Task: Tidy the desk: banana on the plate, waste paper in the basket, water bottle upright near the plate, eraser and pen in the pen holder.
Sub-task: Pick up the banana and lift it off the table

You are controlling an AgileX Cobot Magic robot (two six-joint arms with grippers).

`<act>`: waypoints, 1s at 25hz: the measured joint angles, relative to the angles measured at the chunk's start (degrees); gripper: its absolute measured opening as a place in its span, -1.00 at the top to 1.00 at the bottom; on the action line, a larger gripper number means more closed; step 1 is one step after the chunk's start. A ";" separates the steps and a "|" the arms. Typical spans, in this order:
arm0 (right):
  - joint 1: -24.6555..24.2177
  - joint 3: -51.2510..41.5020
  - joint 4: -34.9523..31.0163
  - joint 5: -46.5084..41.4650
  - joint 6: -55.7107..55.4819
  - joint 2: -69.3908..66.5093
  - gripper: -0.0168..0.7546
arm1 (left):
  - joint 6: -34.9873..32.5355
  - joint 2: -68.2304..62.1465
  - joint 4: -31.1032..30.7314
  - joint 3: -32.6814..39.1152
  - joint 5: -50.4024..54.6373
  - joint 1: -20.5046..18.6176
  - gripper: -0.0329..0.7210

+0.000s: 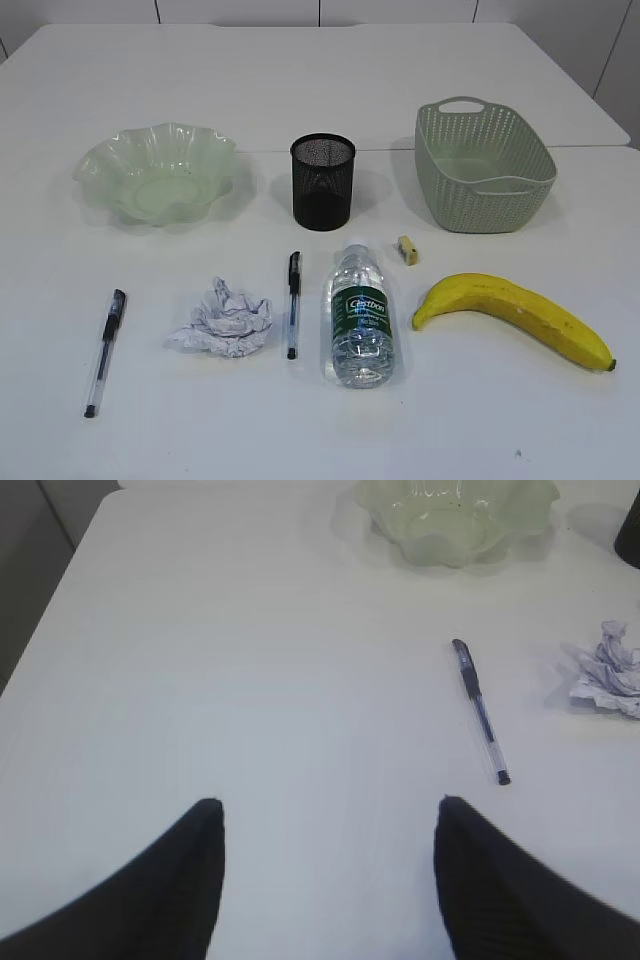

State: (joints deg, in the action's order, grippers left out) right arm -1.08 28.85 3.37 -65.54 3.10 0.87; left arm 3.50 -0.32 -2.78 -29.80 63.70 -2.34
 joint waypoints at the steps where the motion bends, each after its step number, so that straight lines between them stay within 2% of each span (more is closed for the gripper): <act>1: 0.00 0.00 0.00 0.00 0.00 0.00 -0.40 | 0.00 0.00 0.00 0.00 0.00 0.00 -0.31; 25: 0.00 0.00 0.00 0.00 -0.10 0.00 -0.40 | 0.00 0.00 0.00 0.00 0.00 0.00 -0.27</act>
State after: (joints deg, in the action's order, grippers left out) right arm -1.08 28.85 3.37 -65.54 3.00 0.87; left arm 3.50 -0.32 -2.78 -29.80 63.70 -2.34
